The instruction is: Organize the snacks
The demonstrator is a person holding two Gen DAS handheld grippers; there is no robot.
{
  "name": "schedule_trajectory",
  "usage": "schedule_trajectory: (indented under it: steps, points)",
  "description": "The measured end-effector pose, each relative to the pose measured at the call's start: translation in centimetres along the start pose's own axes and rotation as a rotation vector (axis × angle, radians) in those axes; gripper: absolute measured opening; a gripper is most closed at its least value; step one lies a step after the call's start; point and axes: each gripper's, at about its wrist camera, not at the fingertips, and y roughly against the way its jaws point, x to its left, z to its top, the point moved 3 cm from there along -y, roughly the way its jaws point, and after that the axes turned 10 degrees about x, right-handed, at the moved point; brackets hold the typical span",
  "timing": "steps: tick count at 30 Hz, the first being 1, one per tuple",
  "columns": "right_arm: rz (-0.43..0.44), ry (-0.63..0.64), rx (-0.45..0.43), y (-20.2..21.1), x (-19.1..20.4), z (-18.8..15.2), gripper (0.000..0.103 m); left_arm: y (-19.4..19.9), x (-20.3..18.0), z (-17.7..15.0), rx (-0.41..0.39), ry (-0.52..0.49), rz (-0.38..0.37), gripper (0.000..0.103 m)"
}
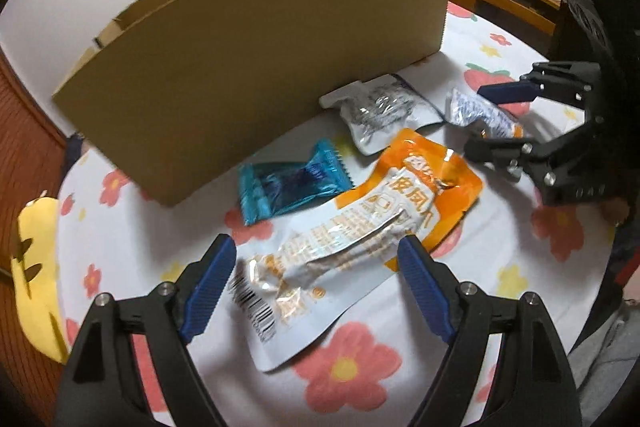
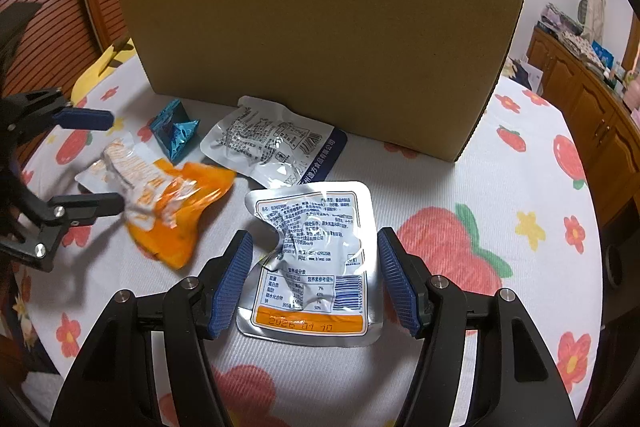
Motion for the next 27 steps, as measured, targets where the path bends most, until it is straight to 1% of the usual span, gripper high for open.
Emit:
schedule_trajectory:
  steps: [3,4,10,13,14,15,18,22,27]
  points:
    - [0.002,-0.001,-0.001,0.0,0.0,0.0,0.065,-0.4,-0.5,0.4,0.017,-0.012,-0.071,0.084]
    - [0.004,-0.002,-0.001,0.1,0.0,0.0,0.065,-0.6,-0.6,0.4,0.024,-0.021,-0.080,0.085]
    - [0.008,-0.004,-0.002,0.1,-0.1,-0.1,0.065,-0.8,-1.0,0.3,0.044,-0.083,-0.094,0.086]
    - [0.011,-0.005,-0.002,0.2,-0.3,-0.1,0.065,-0.7,-1.3,0.1,0.072,-0.117,-0.094,0.086]
    - [0.012,-0.006,-0.003,0.2,-0.3,-0.1,0.065,-0.7,-1.5,0.0,0.079,-0.129,-0.096,0.085]
    - [0.012,-0.006,-0.003,0.2,-0.2,-0.1,0.065,-0.6,-1.5,-0.2,0.084,-0.141,-0.096,0.082]
    - [0.012,-0.006,-0.003,0.2,-0.2,-0.1,0.065,-0.2,-1.6,-0.7,0.101,-0.164,-0.101,0.078]
    - [0.011,-0.006,-0.003,0.2,-0.2,-0.1,0.065,0.3,-1.8,-0.8,0.098,-0.175,-0.117,0.078]
    - [0.012,-0.006,-0.003,0.1,-0.2,-0.1,0.065,0.5,-2.4,0.4,0.084,-0.193,-0.120,0.078]
